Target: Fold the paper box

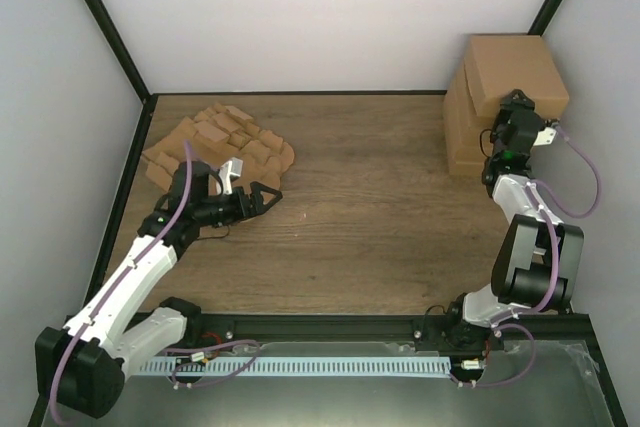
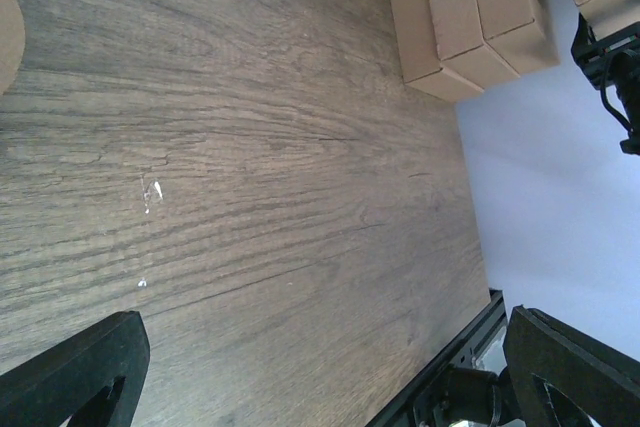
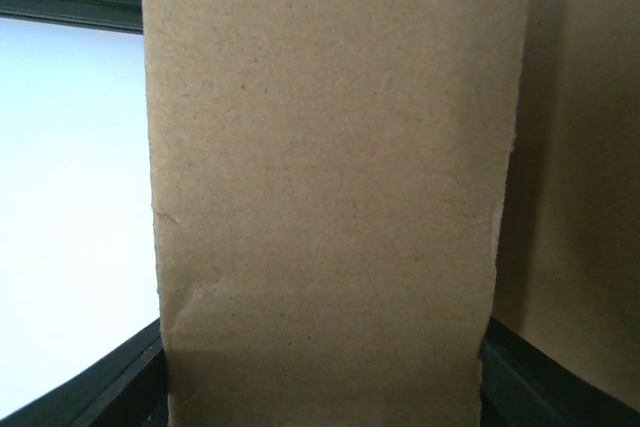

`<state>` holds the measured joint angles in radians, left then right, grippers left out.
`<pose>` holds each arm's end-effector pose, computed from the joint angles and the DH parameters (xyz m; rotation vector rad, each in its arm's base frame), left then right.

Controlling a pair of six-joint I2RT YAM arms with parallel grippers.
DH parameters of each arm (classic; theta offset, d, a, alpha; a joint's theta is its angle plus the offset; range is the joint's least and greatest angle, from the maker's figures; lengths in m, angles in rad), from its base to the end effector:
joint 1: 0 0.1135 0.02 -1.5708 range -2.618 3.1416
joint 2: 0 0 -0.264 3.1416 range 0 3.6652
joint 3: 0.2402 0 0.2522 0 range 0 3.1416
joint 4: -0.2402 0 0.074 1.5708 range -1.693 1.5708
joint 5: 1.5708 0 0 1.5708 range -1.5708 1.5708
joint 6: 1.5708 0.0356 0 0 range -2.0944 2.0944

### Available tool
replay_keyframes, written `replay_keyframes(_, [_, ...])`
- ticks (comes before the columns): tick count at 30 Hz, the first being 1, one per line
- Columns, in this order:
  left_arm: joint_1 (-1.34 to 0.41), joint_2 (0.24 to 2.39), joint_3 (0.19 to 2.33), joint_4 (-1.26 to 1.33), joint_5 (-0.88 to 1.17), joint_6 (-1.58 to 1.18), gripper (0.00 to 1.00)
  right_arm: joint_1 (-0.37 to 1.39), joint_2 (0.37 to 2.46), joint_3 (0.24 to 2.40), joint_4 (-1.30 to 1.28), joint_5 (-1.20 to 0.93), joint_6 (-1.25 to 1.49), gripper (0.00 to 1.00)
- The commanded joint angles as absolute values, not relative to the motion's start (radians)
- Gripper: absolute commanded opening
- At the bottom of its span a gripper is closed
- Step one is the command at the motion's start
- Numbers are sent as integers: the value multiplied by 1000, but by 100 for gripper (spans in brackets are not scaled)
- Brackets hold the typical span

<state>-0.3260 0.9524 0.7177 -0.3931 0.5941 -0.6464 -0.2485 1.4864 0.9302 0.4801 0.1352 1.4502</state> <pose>0.1858 -0.0839 0.2692 -0.0125 2.3328 -1.1729 0.3346 -0.0899 0.2899 1.3512 1.0460 0.7982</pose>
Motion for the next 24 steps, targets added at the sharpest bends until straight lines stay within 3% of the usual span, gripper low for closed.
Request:
replay_keyframes(1, [-326,958,709,-368,610,-623,100,-259,1508,980,541,124,1418,34])
replay_keyframes(24, [-326,990,705,-356,613,-624,100,-259,1572,947,630,152,1468,32])
